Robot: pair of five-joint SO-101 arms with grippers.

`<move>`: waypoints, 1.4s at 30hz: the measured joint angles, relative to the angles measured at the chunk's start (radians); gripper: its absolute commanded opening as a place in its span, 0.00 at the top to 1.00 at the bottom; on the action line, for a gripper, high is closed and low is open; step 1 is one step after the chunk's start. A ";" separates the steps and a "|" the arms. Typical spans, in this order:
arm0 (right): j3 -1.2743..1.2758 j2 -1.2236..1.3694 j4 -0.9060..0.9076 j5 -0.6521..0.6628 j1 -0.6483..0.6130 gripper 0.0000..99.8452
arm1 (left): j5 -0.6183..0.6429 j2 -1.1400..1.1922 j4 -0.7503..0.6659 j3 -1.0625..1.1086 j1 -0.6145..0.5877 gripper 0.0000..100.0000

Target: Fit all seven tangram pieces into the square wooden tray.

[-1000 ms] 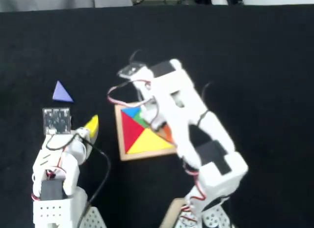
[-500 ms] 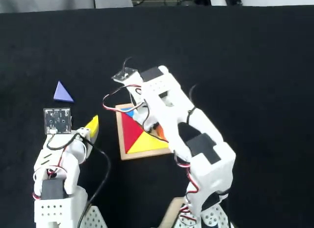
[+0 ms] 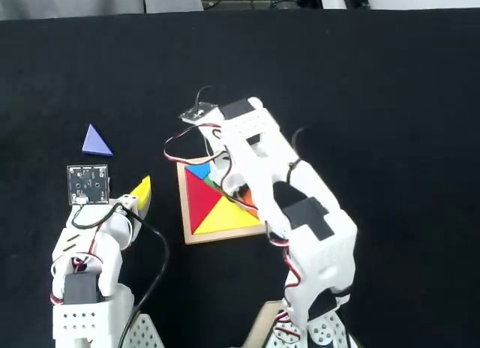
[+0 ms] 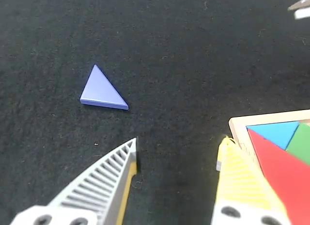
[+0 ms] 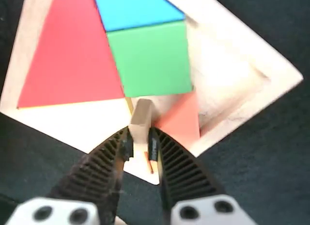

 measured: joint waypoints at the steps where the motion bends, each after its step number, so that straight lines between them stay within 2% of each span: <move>1: -0.009 0.011 0.003 0.002 0.000 0.99 | 0.000 0.000 0.000 0.000 0.000 0.73; 17: -0.114 0.052 0.063 -0.002 -0.032 0.98 | 0.000 0.000 0.000 0.000 0.000 0.73; 19: -0.114 0.052 0.063 -0.003 -0.032 0.94 | 0.000 0.000 0.000 0.000 0.000 0.73; 24: -0.114 0.052 0.068 -0.064 -0.034 0.77 | 0.000 0.000 0.000 0.000 0.000 0.73; 26: -0.114 0.052 0.075 -0.057 -0.034 0.73 | 0.000 0.000 0.000 0.000 0.000 0.73; 32: -0.115 0.052 0.092 -0.034 -0.034 0.81 | 0.000 0.000 0.000 0.000 0.000 0.73; 39: -0.157 0.052 0.092 -0.034 -0.031 0.81 | 0.000 0.000 0.000 0.000 0.000 0.73; 42: -0.190 0.052 0.092 -0.034 0.015 0.81 | 0.000 0.000 0.000 0.000 0.000 0.73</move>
